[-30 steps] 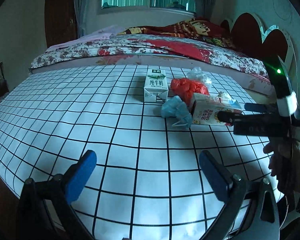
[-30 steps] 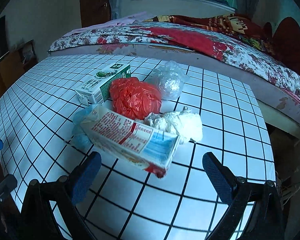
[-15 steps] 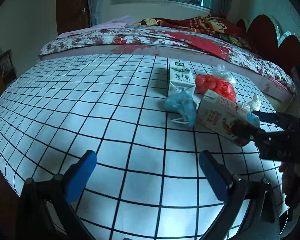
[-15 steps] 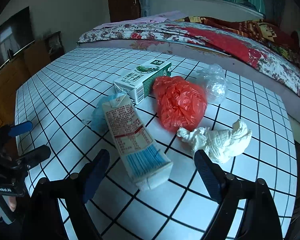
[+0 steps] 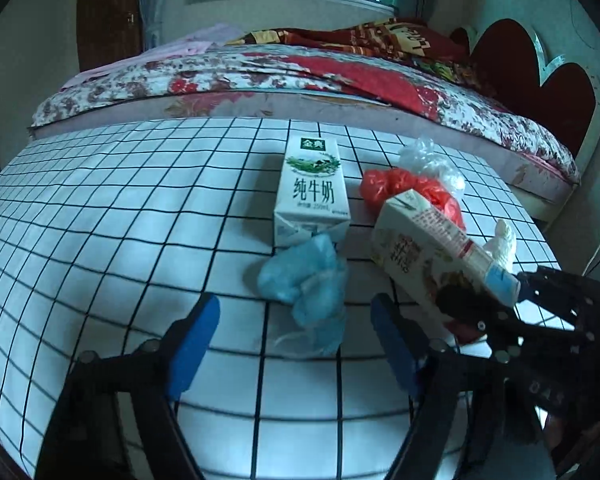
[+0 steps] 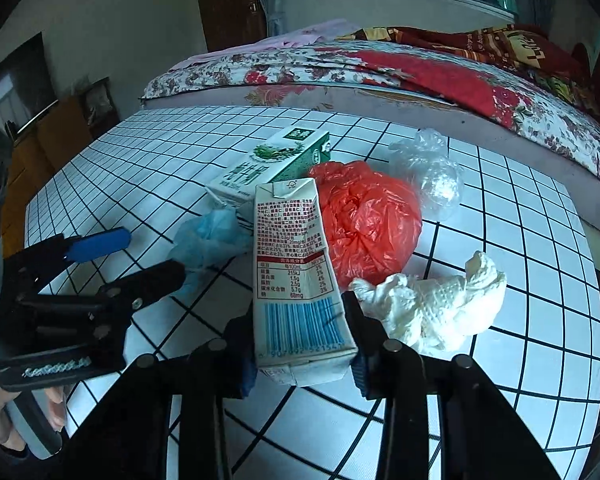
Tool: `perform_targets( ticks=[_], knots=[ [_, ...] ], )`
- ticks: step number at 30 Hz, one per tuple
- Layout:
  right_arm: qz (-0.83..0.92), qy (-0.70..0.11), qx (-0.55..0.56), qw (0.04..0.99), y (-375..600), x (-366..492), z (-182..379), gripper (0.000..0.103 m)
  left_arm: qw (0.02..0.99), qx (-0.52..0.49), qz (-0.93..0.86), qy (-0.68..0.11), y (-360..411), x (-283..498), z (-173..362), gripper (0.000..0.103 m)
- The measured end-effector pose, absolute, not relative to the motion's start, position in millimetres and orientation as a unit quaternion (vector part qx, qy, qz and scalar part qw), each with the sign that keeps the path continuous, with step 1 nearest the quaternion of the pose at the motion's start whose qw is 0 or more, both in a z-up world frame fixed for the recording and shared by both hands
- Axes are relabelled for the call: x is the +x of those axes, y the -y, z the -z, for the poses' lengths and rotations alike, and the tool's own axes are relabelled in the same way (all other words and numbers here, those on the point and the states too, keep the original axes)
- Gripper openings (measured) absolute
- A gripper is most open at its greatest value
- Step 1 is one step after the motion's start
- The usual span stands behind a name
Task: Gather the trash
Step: 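Grasp the blue cloth with the left tool while the right tool grasps the white-red milk carton, then lift the cloth and carton and carry them toward the bin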
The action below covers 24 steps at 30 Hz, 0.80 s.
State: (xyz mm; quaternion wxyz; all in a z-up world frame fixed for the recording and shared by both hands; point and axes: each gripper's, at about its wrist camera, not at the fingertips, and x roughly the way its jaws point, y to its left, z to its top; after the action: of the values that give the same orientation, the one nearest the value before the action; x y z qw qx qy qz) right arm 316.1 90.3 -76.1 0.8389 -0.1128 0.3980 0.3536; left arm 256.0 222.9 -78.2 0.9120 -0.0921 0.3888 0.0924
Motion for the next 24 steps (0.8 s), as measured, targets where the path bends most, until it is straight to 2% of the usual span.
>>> perform_targets(
  ticks=[7, 8, 9, 24],
  knots=[
    [-0.348, -0.4, -0.118, 0.84, -92.0, 325.8, 80.2, 0.039, 0.895, -0.09, -0.082, -0.43, -223.3, 278.2, 97.1, 0.052],
    [-0.348, -0.4, -0.12, 0.839, -93.0, 324.6, 79.8, 0.039, 0.898, -0.084, -0.081, -0.425, -221.9, 276.7, 96.6, 0.042],
    [-0.35, -0.398, -0.12, 0.84, -92.9, 323.0, 78.8, 0.039, 0.898, -0.089, -0.075, -0.424, -222.3, 275.5, 96.2, 0.021],
    [-0.342, -0.347, -0.091, 0.868, -61.6, 264.8, 40.8, 0.038, 0.929, -0.07, -0.076, -0.356, -203.4, 204.5, 56.7, 0.02]
  ],
)
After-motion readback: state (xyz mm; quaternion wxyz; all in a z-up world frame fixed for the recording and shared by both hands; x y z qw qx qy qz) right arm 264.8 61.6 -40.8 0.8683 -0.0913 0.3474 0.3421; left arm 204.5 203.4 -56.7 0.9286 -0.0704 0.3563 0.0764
